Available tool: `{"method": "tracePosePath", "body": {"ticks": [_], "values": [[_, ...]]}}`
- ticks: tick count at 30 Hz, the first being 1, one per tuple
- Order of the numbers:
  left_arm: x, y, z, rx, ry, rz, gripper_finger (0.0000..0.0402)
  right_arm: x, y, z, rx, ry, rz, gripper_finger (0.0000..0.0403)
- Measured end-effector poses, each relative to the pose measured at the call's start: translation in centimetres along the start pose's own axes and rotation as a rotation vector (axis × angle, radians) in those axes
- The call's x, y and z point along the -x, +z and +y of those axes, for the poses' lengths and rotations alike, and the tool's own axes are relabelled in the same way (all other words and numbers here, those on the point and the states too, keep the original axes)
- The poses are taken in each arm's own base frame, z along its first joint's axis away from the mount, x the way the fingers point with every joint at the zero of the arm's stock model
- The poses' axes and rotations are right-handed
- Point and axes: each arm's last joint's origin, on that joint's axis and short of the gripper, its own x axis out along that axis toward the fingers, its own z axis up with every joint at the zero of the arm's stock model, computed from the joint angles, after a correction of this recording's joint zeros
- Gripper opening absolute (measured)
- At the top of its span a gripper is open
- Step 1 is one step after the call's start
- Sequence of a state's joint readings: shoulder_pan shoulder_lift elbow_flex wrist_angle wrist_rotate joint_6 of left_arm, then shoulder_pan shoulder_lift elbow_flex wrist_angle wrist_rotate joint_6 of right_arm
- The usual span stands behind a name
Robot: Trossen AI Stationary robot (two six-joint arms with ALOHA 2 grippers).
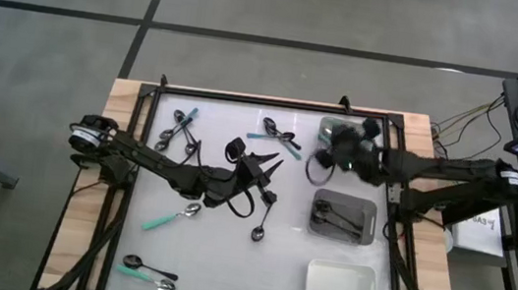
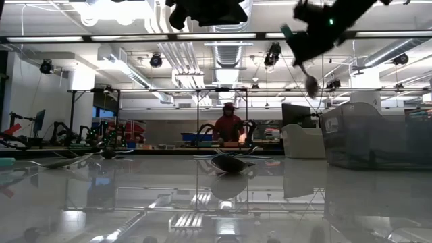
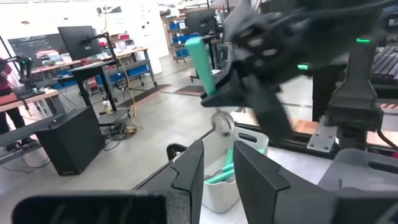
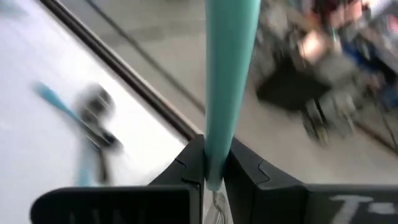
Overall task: Sort silverware by color (type)
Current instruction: Put the light blue spoon into the gray bin
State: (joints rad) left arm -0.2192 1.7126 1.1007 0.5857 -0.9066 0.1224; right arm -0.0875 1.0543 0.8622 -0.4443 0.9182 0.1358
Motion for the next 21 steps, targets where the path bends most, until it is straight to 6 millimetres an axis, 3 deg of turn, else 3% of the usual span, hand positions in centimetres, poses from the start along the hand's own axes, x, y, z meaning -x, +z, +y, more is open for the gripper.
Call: {"method": "tracePosePath", "body": {"ticks": [4,8,16,21], "values": [[0.0,0.0,0.0,-0.003,0.0,0.002,0.007,-2.5,-1.8,-2.8,-0.017,-0.074,0.209,0.0026],[0.0,0.0,0.0,-0.004,0.001,0.003,0.007,-4.6,-2.7,-4.0,-0.012,-0.105,0.311,0.0026],[0.4,-0.1,0.4,-0.049,0.152,0.036,0.0071,-8.3,-4.7,-2.2,0.098,-0.088,0.483,0.0026],[1.3,0.3,0.5,-0.124,0.242,0.064,0.0071,-9.5,-5.6,-1.2,0.164,-0.084,0.539,0.0026]]}}
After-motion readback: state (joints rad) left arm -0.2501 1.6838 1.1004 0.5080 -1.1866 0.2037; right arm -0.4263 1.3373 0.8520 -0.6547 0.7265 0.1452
